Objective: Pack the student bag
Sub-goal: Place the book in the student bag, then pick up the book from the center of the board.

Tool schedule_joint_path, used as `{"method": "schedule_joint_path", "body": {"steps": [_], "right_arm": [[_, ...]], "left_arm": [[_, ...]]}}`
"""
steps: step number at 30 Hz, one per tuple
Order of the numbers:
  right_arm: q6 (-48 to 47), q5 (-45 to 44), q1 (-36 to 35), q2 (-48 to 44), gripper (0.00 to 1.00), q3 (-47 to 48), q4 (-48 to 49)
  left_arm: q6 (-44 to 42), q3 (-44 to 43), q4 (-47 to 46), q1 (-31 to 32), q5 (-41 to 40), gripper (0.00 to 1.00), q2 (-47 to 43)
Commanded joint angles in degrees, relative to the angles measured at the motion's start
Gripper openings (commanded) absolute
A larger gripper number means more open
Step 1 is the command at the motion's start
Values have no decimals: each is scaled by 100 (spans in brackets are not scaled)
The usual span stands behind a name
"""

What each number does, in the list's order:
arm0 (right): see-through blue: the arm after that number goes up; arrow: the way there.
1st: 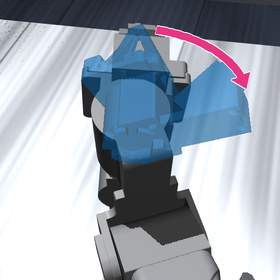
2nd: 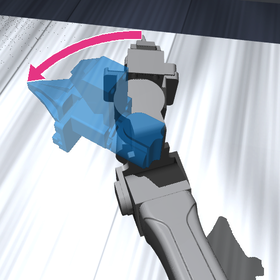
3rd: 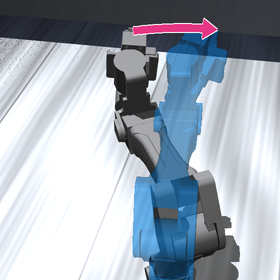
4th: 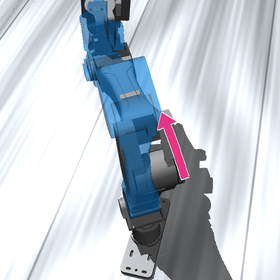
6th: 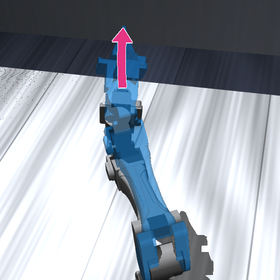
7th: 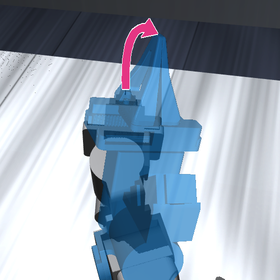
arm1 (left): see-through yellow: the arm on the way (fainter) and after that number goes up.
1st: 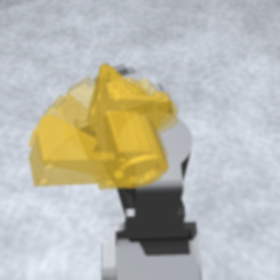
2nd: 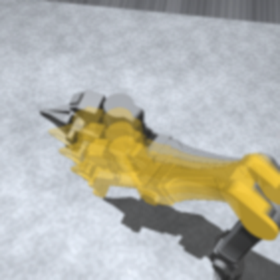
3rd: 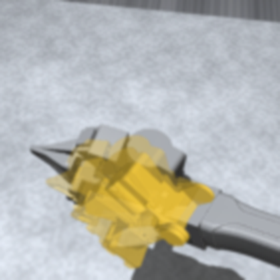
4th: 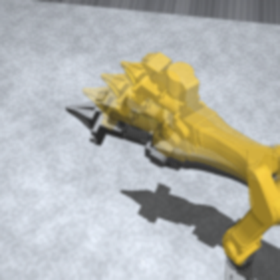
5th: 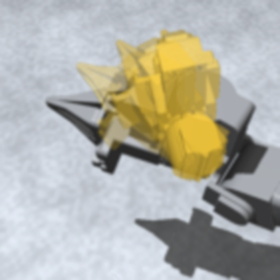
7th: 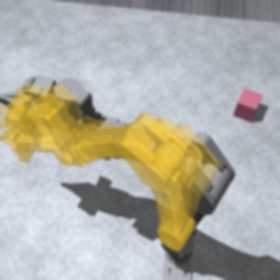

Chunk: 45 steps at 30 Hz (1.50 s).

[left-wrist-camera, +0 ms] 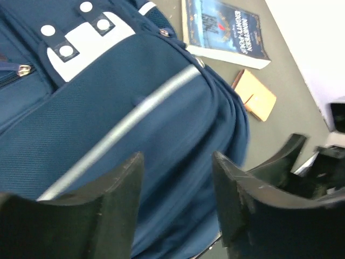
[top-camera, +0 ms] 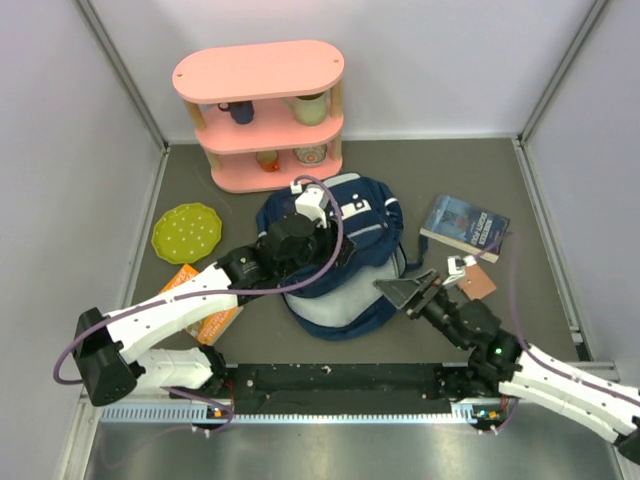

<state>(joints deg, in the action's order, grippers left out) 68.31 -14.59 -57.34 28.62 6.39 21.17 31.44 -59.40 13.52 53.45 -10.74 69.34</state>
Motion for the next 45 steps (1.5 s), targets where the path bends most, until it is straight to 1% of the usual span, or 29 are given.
{"method": "schedule_joint_path", "body": {"steps": [1,2,3,4,5,7,8,9,10,11,12,15,16,18,20,21,22,23,24,25,28,29,33,37,38,40,41,43,45], "right_arm": [[-275,-1051,-84,-2173,82,151,-3275],[-301,-1264,-84,-2551,82,387,-3860],[-449,-1474,-84,-2789,82,511,-4275],[-581,-1781,-84,-3392,82,599,-4540],[-835,-1854,-84,-3407,82,791,-4778],[-1091,-1837,-84,-3101,83,995,-4684],[-1205,-1759,-84,-2673,83,1143,-4422],[-1450,-1653,-84,-2417,83,1197,-4211],[-1574,-1409,-84,-2188,84,1241,-4043],[-1750,-1293,-75,-1663,84,1363,-3885],[-1882,-1005,-67,-1397,84,1425,-3527],[-2322,-337,-67,-281,85,1750,-2849],[-2418,-143,-67,44,86,1847,-2655],[-2726,427,-67,888,86,2181,-2286],[-2971,754,-49,1398,86,2610,-2188],[-3034,1139,-40,1923,87,2743,-2152],[-3095,1325,-23,2154,87,2892,-1987],[-3227,1432,-31,2409,87,3172,-1942],[-3254,1894,-23,2811,87,3297,-1871],[-3280,2046,-14,3050,87,3516,-1732],[-3281,2653,-5,3816,88,3920,-1397],[-3298,2959,-5,3992,88,4018,-1318],[-3360,3497,12,4835,88,4607,-1246],[-3299,3867,21,5564,88,5143,-1238],[-3281,3989,30,5654,88,5205,-1212],[-3237,4130,30,5829,88,5371,-1159],[-3219,4192,30,5978,88,5425,-1159],[-3193,4262,30,6093,88,5521,-1089],[-3193,4306,30,6330,88,5618,-1097]], "left_arm": [[336,419,-719,-89,-200,70,-491],[397,490,-649,-89,-218,80,-561],[415,586,-597,-89,-235,84,-701],[433,648,-544,-81,-270,88,-781],[485,710,-491,-89,-340,99,-956],[582,929,-280,-80,-743,99,-1150],[756,991,-166,-80,-945,99,-1255],[845,1104,139,-89,-1434,99,-1448],[942,1140,316,-89,-1674,99,-1545],[1117,1167,544,-98,-1894,99,-1703],[1197,1211,903,-124,-2331,99,-1783],[1653,1308,1529,-325,-2975,99,-2020],[1829,1343,1983,-422,-3091,99,-2082],[2269,1536,2303,-835,-3144,99,-2293],[2715,1816,2707,-1282,-3179,98,-2581],[2910,1922,2865,-1424,-3223,98,-2697],[3381,1993,3076,-1547,-3380,98,-2802],[3647,2124,3574,-1740,-3486,98,-3012],[3902,2186,3788,-1837,-3566,98,-3119],[4288,2221,4016,-1917,-3627,98,-3224],[4721,2406,4440,-2189,-3812,98,-3567],[4679,2424,4405,-2364,-3778,98,-3568],[4311,2433,4247,-2892,-3558,98,-3226],[3354,2555,3624,-3638,-2970,98,-2734],[3177,2599,3501,-4066,-2812,98,-2689],[2668,2792,3009,-4560,-2232,98,-2637],[2561,2837,2921,-4998,-2074,98,-2645],[2307,2916,2832,-5456,-1879,98,-2732],[2174,2934,2823,-5704,-1818,98,-2820]]}}
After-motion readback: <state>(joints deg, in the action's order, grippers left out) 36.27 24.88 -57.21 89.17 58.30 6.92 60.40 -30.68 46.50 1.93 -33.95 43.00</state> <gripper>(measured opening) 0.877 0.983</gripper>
